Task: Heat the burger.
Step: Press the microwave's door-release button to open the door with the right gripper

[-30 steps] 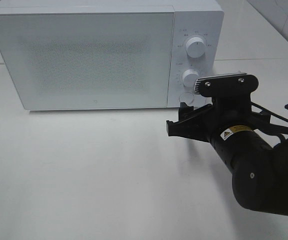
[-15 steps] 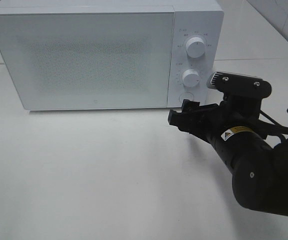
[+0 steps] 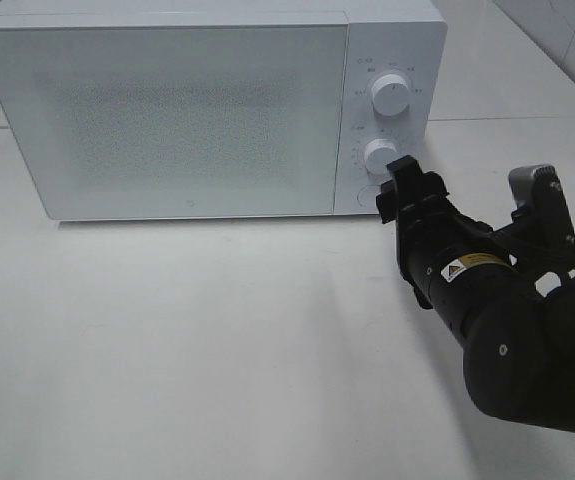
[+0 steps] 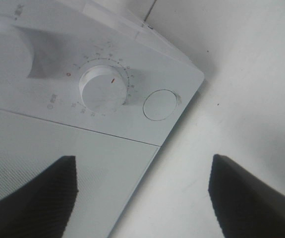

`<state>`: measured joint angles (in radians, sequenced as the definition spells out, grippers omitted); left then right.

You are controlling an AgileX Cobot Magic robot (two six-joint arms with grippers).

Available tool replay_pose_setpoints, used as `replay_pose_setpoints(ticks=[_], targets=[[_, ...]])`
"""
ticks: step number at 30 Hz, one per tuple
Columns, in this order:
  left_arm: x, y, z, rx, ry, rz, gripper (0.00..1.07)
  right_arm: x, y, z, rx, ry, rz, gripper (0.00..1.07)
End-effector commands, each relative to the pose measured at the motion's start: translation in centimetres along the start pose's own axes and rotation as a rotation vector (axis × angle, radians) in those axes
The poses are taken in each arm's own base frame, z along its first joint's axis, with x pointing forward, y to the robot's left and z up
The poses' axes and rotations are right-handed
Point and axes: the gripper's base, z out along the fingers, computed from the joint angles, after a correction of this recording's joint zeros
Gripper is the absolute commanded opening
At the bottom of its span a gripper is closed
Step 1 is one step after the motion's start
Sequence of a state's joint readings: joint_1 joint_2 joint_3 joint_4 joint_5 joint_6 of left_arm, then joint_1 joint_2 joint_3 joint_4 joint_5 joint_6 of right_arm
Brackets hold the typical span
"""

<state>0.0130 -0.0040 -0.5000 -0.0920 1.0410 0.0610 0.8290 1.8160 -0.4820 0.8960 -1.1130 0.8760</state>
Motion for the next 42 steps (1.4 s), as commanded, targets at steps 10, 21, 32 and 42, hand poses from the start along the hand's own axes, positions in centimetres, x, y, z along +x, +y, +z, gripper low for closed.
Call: replay_pose_setpoints(ticks=[10,21,32,42], targets=[[0.2,0.0,-0.2,-0.003,-0.021,0.001,1.00,0.1,0.2,0.1,-0.006,-0.002,0.433,0.50],[0.2,0.0,-0.2,-0.003,-0.021,0.001,1.00,0.1,0.0,0.1,0.018,0.004,0.449,0.00],[0.2,0.0,-0.2,-0.003,-0.021,0.001,1.00,0.2,-0.5,1.8,0.046,-0.003,0.511,0.00],[0.2,0.0,-0.2,-0.003,-0.021,0.001,1.00,0.6,-0.5,4.8,0.039,-0.009,0.552,0.00]])
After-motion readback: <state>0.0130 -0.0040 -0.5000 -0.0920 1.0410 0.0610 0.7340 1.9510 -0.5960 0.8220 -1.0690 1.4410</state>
